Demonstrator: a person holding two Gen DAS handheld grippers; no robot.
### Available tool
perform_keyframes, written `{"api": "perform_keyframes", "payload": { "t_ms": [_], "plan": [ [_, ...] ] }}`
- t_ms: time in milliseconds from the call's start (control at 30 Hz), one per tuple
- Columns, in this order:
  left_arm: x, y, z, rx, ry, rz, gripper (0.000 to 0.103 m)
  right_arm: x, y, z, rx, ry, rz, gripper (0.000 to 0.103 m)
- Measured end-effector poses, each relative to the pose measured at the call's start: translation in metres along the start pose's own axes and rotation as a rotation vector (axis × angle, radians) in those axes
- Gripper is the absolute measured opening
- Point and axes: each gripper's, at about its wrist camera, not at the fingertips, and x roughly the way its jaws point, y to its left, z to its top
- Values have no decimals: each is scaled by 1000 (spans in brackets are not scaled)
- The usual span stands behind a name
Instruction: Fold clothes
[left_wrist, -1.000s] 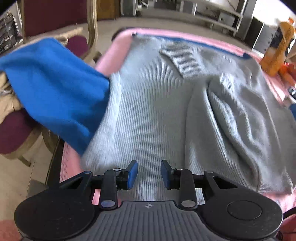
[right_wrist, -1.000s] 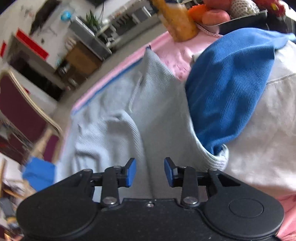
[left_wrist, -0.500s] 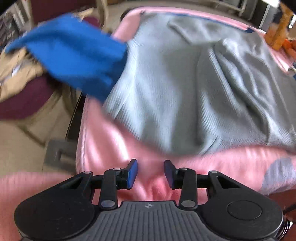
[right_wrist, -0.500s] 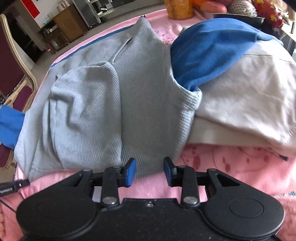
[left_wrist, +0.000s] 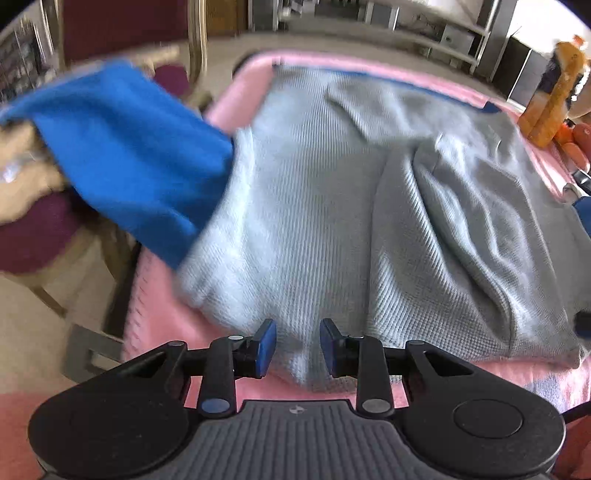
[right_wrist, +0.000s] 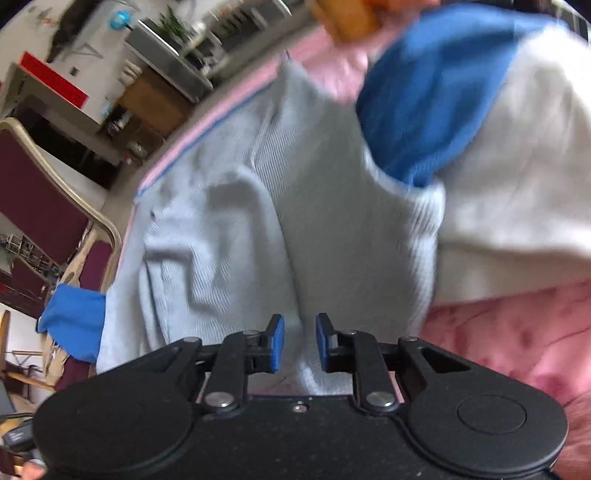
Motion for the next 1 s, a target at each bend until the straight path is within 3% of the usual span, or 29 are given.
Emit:
{"api": "perform_keyframes", "payload": {
  "t_ms": [33, 133, 200, 267, 400, 433, 567, 667, 833, 867, 1000],
  "plan": [
    [1, 5, 0, -17, 15, -1, 32, 5, -4, 0, 18, 21, -17, 13],
    [-4, 29, -1, -111, 14, 26, 17, -3, -21, 1, 91, 9, -55, 3],
    [-6, 46, -2, -191, 10, 87, 22, -15, -31, 0, 123, -50, -123, 0],
    [-7, 53, -3, -218, -2, 123, 12, -22, -36, -1, 139, -79, -143, 0],
    [-25, 40, -9, -144, -103, 181, 14, -33, -38, -4, 152, -106, -136, 2],
    [-31, 36, -10, -122, -137, 183, 20, -36, -37, -4, 147, -118, -136, 5],
    [-45, 22, -9, -54, -204, 118, 26, -45, -25, -3, 82, -191, -128, 13],
    [-37, 7, -1, -3, -183, 83, 32, -44, -24, -1, 77, -189, -132, 13],
    [-5, -4, -6, 65, -56, 134, 33, -42, -22, 2, 68, -187, -139, 14],
    [0, -3, -8, 73, -35, 154, 38, -41, -21, 3, 66, -186, -140, 14],
    [-5, -2, -13, 90, -39, 176, 37, -40, -19, 6, 59, -184, -146, 17]
  ]
}}
